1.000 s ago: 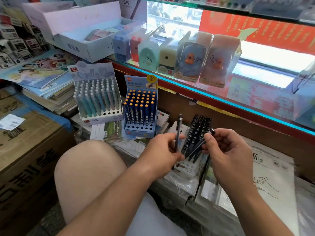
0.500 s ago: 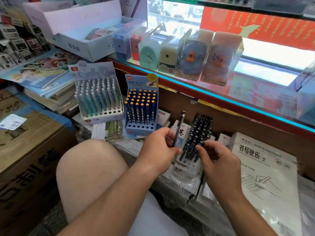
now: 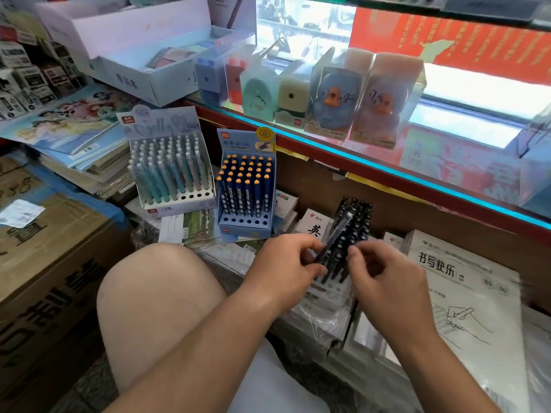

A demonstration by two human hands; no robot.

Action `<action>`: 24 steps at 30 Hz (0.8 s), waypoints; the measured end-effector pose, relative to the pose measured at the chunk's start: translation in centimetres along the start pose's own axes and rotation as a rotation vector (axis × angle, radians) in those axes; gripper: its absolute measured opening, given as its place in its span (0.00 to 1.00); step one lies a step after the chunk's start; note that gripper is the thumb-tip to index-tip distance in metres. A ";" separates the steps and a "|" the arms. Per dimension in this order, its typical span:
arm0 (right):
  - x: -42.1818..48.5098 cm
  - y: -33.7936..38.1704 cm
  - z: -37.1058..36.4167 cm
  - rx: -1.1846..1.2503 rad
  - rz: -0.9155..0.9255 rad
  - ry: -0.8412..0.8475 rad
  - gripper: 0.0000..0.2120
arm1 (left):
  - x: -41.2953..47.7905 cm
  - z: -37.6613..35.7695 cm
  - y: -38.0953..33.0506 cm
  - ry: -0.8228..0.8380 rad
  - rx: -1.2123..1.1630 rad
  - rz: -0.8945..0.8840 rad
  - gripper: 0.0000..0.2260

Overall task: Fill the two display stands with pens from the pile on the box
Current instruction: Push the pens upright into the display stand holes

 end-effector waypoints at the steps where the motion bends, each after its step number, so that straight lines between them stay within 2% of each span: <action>1: 0.0 0.5 0.5 0.127 -0.008 0.004 0.04 | 0.0 -0.1 0.0 0.015 0.005 -0.010 0.07; 3: 0.2 1.3 1.2 0.366 -0.021 0.022 0.08 | 0.0 -0.3 -0.1 0.053 0.024 -0.026 0.08; 4: 0.4 1.6 1.4 0.410 -0.016 0.022 0.08 | 0.0 -0.4 -0.2 0.074 0.035 -0.039 0.08; 7: 0.7 1.8 1.7 0.420 -0.015 0.043 0.05 | -0.1 -0.7 -0.5 0.114 0.058 -0.075 0.09; 10: 0.8 1.7 2.2 0.432 -0.012 0.043 0.05 | -0.2 -0.6 -0.5 0.087 0.076 -0.088 0.08; 13: 0.9 1.2 3.1 0.468 -0.008 -0.049 0.06 | 0.0 -0.3 0.1 0.032 0.163 -0.056 0.10; 16: 1.0 0.1 3.7 0.425 0.001 -0.100 0.07 | 0.3 -0.1 0.9 0.063 0.272 0.039 0.18; 19: 0.8 -1.0 3.3 0.305 0.019 -0.053 0.09 | 1.0 -0.4 1.3 0.128 0.370 0.078 0.25; 21: 0.6 -1.6 2.8 0.242 0.027 -0.016 0.08 | 1.4 -0.8 1.4 0.170 0.376 0.095 0.25; 24: 0.2 -2.5 1.7 0.184 0.016 0.024 0.08 | 1.8 -1.5 1.6 0.226 0.374 0.117 0.19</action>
Point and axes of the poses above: each hand's wrist, its own x-axis towards the middle knuckle, its own z-axis out of the back of the hand, y = z × x, the point moved 2 cm from there along x, towards the middle knuckle, and after that the axes turned 4 degrees about -z, right-handed, at the moved point
